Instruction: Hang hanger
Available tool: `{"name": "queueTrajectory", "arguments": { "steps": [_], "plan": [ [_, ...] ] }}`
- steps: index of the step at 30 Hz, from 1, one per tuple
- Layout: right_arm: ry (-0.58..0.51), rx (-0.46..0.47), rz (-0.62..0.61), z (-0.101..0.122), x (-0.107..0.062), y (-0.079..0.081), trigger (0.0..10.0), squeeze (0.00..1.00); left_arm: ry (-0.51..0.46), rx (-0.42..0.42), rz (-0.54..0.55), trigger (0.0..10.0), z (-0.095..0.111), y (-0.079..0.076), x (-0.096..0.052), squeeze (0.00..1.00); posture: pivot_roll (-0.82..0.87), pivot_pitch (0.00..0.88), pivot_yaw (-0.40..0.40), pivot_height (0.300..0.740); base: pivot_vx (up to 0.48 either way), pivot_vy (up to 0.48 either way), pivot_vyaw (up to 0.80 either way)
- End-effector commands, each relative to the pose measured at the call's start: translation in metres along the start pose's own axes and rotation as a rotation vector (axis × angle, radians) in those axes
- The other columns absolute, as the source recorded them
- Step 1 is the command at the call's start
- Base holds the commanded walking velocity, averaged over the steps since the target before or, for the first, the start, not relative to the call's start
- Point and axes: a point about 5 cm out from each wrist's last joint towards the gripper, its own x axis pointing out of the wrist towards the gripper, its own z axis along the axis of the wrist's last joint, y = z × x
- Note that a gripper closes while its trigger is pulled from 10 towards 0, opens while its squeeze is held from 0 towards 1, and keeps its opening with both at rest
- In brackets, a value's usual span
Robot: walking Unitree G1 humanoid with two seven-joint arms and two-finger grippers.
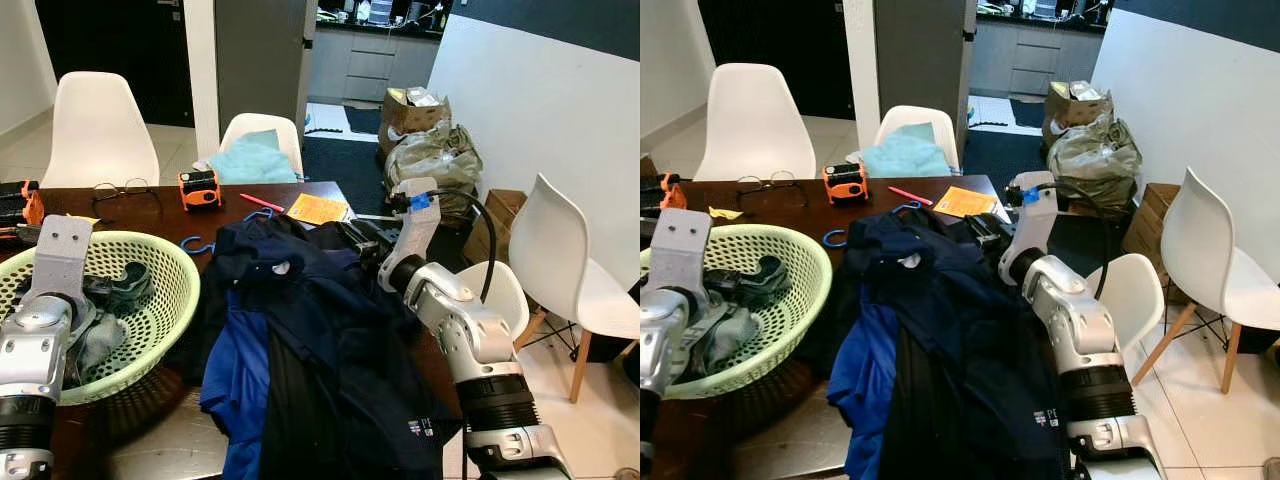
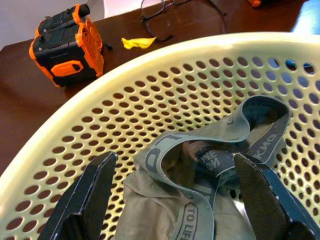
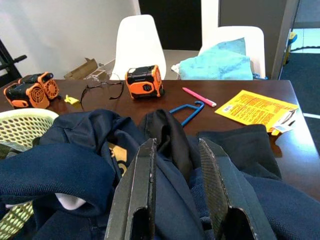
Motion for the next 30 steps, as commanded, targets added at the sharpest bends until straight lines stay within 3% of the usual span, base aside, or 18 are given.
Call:
{"name": "queueTrajectory", "arguments": {
  "steps": [1,14,20,22,30],
  "plan": [
    [0.008,0.007,-0.003,-0.002,-0.003,-0.001,10.0,0.0,0.034,0.009,0.011,10.0,-0.004,0.0,0.002,0.0,0.0,0.042,-0.108,0.735,0.0,0.0,0.0],
    [0.017,0.006,-0.001,-0.002,-0.004,-0.001,10.0,0.0,0.12,0.028,0.094,10.0,-0.025,0.008,0.004,0.0,0.0,0.046,-0.108,0.735,0.0,0.0,0.0],
    [0.018,0.004,0.0,-0.002,-0.004,-0.001,10.0,0.0,0.112,0.057,0.14,10.0,-0.025,0.012,0.004,0.0,0.0,0.046,-0.107,0.735,0.0,0.0,0.0],
    [0.017,0.001,-0.003,-0.001,-0.005,-0.002,10.0,0.0,0.082,0.082,0.202,10.0,-0.019,0.014,-0.001,0.0,-0.01,0.048,-0.102,0.735,0.0,0.0,0.0],
    [0.017,0.0,-0.006,-0.001,-0.006,-0.003,10.0,0.0,0.057,0.073,0.247,10.0,-0.017,0.014,-0.006,0.0,-0.01,0.05,-0.108,0.735,0.0,0.0,0.0]
  ]
}}
